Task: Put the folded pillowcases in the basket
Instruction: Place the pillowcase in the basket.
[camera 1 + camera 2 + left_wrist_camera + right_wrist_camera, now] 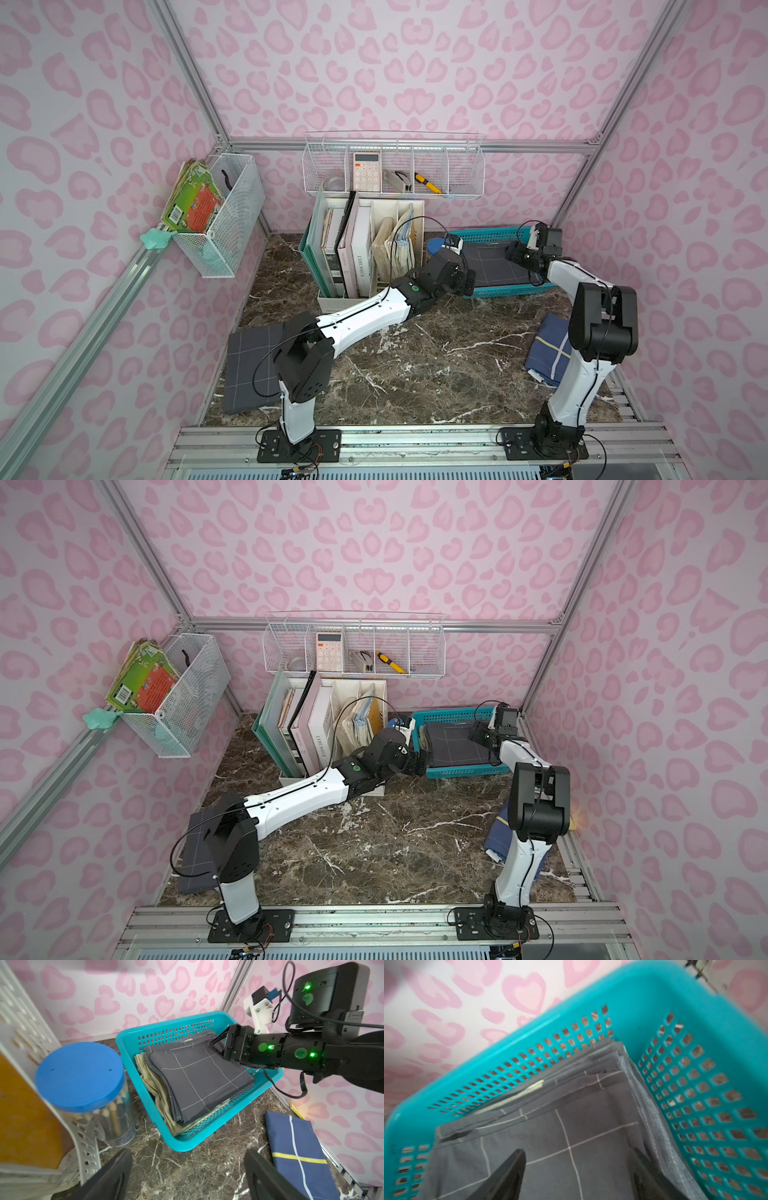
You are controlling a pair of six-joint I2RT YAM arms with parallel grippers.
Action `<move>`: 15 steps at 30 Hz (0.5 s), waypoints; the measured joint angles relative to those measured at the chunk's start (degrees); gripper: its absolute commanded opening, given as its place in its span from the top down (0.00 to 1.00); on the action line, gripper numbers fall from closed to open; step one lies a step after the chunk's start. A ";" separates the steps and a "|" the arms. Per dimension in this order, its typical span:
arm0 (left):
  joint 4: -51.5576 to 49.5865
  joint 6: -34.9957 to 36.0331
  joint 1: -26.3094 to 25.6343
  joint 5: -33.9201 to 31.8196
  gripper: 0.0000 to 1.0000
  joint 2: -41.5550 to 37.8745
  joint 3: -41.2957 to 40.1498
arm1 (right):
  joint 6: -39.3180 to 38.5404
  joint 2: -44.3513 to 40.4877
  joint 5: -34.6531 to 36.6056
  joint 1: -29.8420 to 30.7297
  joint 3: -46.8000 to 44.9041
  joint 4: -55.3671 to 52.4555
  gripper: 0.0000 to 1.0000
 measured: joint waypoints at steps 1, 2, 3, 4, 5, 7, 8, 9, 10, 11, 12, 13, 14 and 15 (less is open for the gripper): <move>0.24 0.07 0.00 -0.83 0.09 -2.21 -2.38 | 0.00 -1.88 0.46 0.39 -0.96 -0.13 0.17; 0.35 0.04 0.04 -1.64 0.08 -4.24 -4.57 | 0.00 -3.52 0.94 0.81 -1.84 -0.37 0.17; -0.04 -0.02 0.17 -2.82 0.08 -6.19 -6.47 | -0.04 -5.14 1.11 1.27 -2.69 -0.50 0.17; -0.28 -0.09 0.24 -4.07 0.08 -7.98 -8.11 | -0.04 -6.97 1.46 1.81 -3.65 -0.66 0.17; -0.81 -0.26 0.42 -5.27 0.08 -9.97 -9.79 | -0.04 -9.25 1.66 2.54 -4.68 -0.79 0.17; -2.62 -0.57 0.92 -7.74 0.08 -13.35 -12.24 | -0.17 -13.31 2.40 4.13 -6.40 -0.68 0.16; -3.98 -1.16 1.22 -9.09 0.08 -14.95 -13.18 | -0.15 -15.63 2.67 5.18 -7.45 -0.63 0.16; -5.64 -2.01 1.66 -10.49 0.08 -16.79 -14.21 | -0.20 -17.70 3.26 6.16 -8.39 -0.72 0.16; -6.78 -2.56 2.10 -11.52 0.08 -18.23 -15.21 | -0.20 -19.61 3.80 7.19 -9.22 -0.81 0.16; -8.13 -3.48 2.62 -12.63 0.08 -20.37 -16.85 | -0.20 -21.44 3.89 8.22 -10.03 -0.87 0.16; -9.51 -4.13 3.08 -13.60 0.07 -22.38 -18.45 | -0.22 -23.67 4.11 9.49 -11.08 -1.11 0.15; -10.78 -5.03 3.63 -14.56 0.07 -24.44 -20.15 | -0.20 -25.62 4.59 10.71 -12.07 -1.38 0.15; -12.31 -5.99 4.24 -15.58 0.06 -26.64 -21.86 | -0.22 -27.61 5.33 12.04 -13.11 -1.57 0.15; -14.27 -7.26 5.01 -16.98 0.06 -29.16 -23.52 | -0.24 -29.77 5.92 13.60 -14.19 -1.97 0.14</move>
